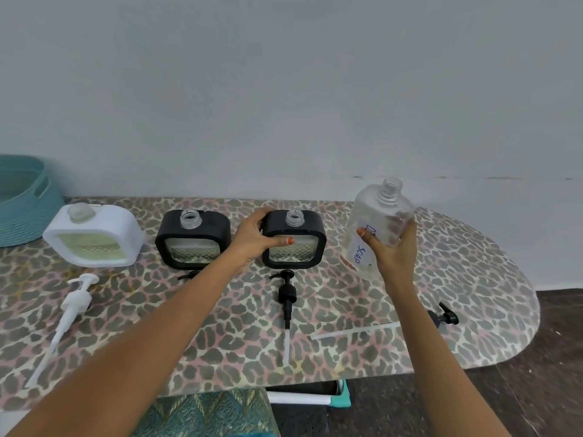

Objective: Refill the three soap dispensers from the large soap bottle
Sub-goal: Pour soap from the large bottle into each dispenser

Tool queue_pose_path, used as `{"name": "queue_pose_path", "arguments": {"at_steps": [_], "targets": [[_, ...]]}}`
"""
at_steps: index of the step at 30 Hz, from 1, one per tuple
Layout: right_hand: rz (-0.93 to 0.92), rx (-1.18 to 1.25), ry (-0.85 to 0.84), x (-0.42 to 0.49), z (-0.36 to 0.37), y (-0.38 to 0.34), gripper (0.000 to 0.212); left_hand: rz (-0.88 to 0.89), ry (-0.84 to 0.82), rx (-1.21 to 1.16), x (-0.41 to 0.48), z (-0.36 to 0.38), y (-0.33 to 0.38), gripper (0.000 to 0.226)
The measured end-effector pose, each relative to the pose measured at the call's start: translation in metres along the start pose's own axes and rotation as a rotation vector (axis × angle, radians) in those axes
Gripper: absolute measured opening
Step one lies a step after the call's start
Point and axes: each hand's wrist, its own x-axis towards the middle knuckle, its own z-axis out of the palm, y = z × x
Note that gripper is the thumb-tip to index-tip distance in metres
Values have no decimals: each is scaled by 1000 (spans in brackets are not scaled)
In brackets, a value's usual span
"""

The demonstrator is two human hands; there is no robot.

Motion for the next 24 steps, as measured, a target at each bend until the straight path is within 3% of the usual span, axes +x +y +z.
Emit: {"name": "queue_pose_path", "arguments": {"at_steps": [17, 24], "targets": [[-13, -38, -37, 14, 0, 20, 80, 44, 18, 98, 1, 8, -3, 67], [30, -97, -37, 4, 4, 23, 88, 105, 105, 320, -11, 16, 1, 75]]}}
